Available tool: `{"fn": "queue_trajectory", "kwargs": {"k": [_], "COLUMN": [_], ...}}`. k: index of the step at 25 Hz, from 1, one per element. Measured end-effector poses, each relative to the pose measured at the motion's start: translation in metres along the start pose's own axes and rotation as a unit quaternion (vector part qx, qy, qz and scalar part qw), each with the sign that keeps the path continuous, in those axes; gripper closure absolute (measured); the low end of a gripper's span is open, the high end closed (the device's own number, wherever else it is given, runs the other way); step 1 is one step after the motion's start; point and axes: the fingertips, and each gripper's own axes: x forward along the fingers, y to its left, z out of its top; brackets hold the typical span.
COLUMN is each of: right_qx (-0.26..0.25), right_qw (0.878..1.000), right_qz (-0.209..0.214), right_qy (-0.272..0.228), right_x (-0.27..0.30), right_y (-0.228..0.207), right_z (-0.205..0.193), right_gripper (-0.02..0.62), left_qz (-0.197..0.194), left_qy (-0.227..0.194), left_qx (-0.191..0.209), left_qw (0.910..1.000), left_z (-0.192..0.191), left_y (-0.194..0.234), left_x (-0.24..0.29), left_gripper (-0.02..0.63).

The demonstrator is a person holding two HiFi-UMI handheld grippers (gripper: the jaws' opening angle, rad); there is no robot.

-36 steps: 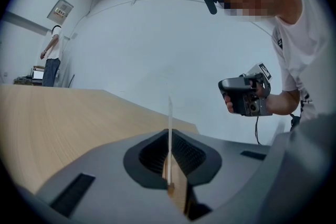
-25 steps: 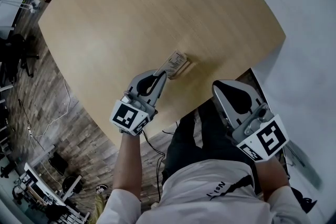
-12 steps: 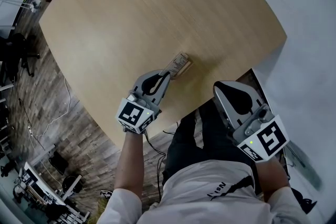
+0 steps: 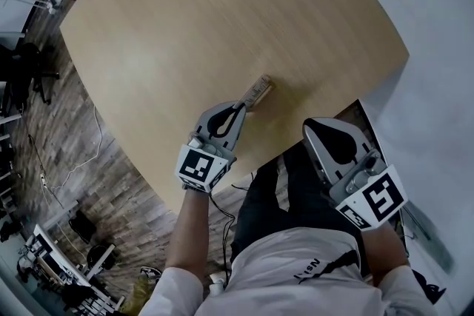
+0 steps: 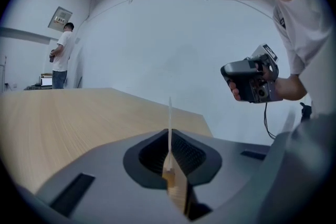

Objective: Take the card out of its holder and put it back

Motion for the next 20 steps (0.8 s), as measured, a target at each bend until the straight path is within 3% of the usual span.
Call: {"fn": "queue_trajectory", "kwargs": {"k": [4, 14, 20], "right_qx": [0.000, 0.001, -0.016], "right_qw": [1.000, 1.000, 0.999], "right_qz": [0.001, 0.010, 0.024], "right_qy": [0.001, -0.007, -0.018], "right_x": [-0.003, 0.000, 0.002], "right_y": [-0.005, -0.001, 0.018], "right_z": [-0.002, -0.006, 0.015], "right_gripper": [0.583, 0.583, 0.583], "left_qz": [0.004, 0.020, 0.049], "left_qy": [0.024, 0.007, -0.030], "left_qx": [0.005, -0.039, -0.050], "left_qw": [0.9997, 0.9990, 0.9971], "left_z": [-0.018, -0.006, 0.034], "left_y": [-0.003, -0.005, 0.001], "left_x": [0.010, 0.001, -0.024], "left_gripper": [0.578, 0.578, 0.578]}}
